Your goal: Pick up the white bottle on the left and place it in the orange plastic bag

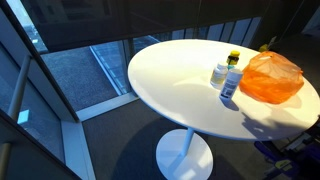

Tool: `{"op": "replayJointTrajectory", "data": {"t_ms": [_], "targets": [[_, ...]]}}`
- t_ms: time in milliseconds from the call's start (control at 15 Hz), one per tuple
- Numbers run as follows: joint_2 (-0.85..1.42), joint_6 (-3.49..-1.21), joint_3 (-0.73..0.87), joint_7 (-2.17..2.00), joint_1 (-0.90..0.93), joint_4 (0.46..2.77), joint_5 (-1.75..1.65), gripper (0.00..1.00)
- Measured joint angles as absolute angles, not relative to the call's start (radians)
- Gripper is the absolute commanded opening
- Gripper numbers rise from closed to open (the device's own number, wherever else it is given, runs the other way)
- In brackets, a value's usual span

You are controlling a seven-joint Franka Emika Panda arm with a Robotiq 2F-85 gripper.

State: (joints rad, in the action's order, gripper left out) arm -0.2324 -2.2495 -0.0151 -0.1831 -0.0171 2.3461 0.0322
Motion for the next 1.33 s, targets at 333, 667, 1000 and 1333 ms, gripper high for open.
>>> {"op": "replayJointTrajectory", "data": {"t_ms": [333,667,1000,1333], "targets": [[-0.143,-2.234,-0.036,-0.191,-0.012,2.350,-0.021,1.00],[-0.100,-2.223,-0.042,-0.144,0.012,2.383,-0.024,1.00],[-0.097,-2.224,-0.043,-0.054,0.032,2.431,-0.023,1.00],[-0.096,-2.224,-0.043,-0.054,0.032,2.433,-0.023,1.00]]}}
